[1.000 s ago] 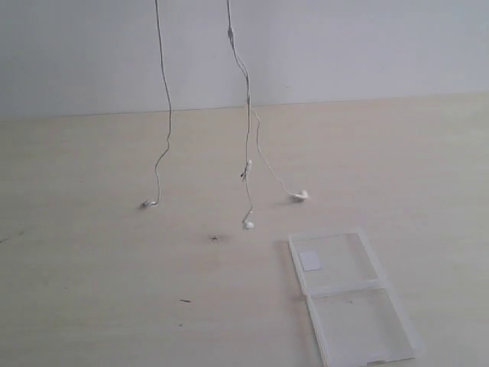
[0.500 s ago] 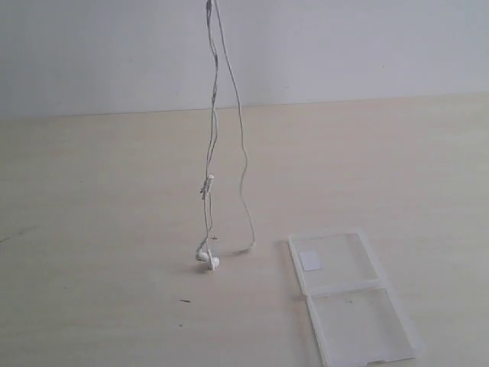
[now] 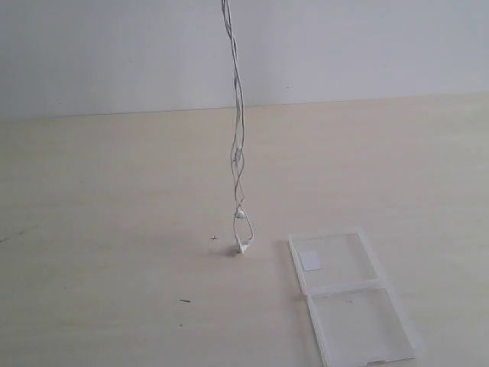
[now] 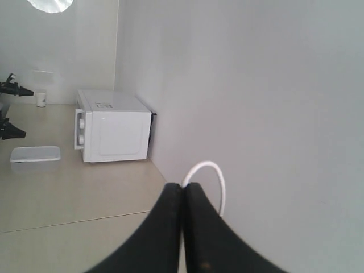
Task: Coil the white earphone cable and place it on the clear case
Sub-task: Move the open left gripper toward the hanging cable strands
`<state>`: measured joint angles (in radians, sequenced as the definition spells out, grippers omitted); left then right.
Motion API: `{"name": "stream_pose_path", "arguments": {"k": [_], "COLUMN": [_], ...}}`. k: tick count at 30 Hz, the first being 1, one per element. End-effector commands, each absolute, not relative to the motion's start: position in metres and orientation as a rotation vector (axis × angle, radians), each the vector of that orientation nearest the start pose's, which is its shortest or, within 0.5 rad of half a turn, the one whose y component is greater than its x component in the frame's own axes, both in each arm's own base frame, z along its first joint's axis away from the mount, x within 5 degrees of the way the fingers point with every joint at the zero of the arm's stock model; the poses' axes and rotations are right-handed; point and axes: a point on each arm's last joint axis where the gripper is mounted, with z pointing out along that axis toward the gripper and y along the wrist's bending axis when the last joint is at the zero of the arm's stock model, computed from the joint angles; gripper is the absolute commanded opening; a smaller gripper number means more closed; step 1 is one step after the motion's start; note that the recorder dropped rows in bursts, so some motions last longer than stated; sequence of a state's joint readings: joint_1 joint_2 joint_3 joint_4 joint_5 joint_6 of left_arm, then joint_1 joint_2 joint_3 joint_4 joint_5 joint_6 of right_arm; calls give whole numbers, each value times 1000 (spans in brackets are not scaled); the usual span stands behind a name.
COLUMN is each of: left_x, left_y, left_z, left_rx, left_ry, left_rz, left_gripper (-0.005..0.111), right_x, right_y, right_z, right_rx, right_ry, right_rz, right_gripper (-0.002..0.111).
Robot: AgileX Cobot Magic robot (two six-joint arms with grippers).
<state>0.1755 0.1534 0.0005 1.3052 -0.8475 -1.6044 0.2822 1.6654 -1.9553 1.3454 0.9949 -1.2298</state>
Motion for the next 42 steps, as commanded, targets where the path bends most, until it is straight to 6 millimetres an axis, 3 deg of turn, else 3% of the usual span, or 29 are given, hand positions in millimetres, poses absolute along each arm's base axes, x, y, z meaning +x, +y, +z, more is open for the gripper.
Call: {"name": "stream_pose_path", "arguments": {"k": [1,8,12,19,24,27,33,37,42], "left_x": [52,70,92,154,203,225,255,274,290], "left_y": [-56,-44,-43,-42,-43,-57,-107,-127,-131], "left_z": [225,215,238,265,255,243,225,216,218], "left_rx": [243,47,127,311,372,439,706,766,674], "left_ry": [1426,1581,1650,1739,1691,1729,1745,1823,1824], "left_rz": [-748,-725,-675,-741,-874,-920,-930,-832,-836], "left_gripper": [0,0,0,0,0,0,0,15,57], "right_x": [307,305,299,299,300,300,301,301,302], "right_y": [164,163,162,162,162,162,161,161,161], "right_z": [521,530,539,539,538,538,535,535,534], "right_rx": [-975,-966,-968,-961,-956,-950,-954,-953,-958], "right_ry": [1261,1231,1213,1228,1244,1251,1285,1286,1293], "right_rz": [883,862,872,883,885,894,874,876,860], "right_gripper": [0,0,0,0,0,0,0,0,0]}}
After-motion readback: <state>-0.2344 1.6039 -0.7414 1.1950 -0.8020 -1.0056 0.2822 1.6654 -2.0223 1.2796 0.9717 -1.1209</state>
